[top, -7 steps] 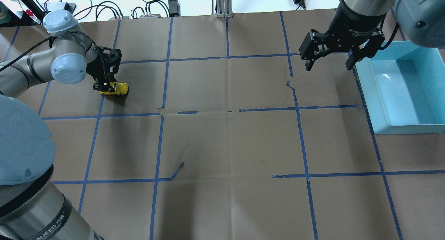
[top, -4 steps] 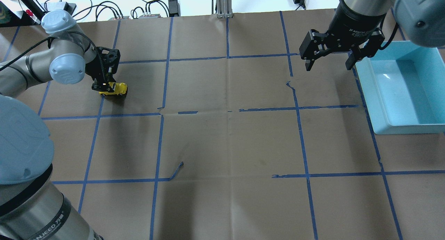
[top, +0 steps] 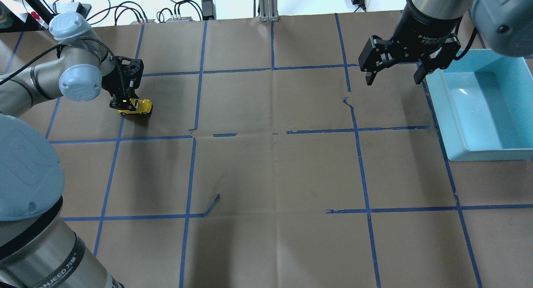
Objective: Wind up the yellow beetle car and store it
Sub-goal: 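Drag the car back again toward the robot with the left gripper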
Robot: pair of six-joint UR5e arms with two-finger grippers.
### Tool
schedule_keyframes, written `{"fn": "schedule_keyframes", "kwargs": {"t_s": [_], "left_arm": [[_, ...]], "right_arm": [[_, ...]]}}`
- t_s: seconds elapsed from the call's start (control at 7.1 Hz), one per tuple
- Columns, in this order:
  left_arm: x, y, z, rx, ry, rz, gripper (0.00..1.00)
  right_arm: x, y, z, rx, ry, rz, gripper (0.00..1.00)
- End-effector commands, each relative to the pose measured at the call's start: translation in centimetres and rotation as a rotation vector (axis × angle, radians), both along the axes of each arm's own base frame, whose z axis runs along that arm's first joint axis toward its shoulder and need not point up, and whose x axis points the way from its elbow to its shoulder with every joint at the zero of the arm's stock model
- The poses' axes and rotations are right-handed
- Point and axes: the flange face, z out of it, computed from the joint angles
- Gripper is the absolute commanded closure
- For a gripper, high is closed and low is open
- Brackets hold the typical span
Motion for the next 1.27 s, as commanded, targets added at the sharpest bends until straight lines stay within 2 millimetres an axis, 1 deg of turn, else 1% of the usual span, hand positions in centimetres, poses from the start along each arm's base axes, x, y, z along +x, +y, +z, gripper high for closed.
{"fn": "schedule_keyframes", "kwargs": {"t_s": [0.0, 0.56, 0.7, 0.85, 1.13], "left_arm": [[0.1, 0.0, 0.0, 0.0, 0.0, 0.001, 1.0], [0.1, 0.0, 0.0, 0.0, 0.0, 0.001, 0.99], [0.7, 0.1, 0.0, 0.0, 0.0, 0.01, 0.99], [1.9, 0.2, -0.1, 0.001, 0.003, 0.0, 0.99], [1.9, 0.2, -0.1, 0.001, 0.003, -0.017, 0.99]], "right_arm": [[0.0, 0.1, -0.1, 0.002, 0.0, 0.0, 0.0], [0.0, 0.1, 0.2, -0.004, -0.001, -0.002, 0.0], [0.0, 0.1, 0.1, -0.003, -0.001, 0.0, 0.0], [0.0, 0.1, 0.2, -0.004, -0.001, -0.002, 0.0], [0.0, 0.0, 0.1, -0.001, -0.001, 0.0, 0.0]]}}
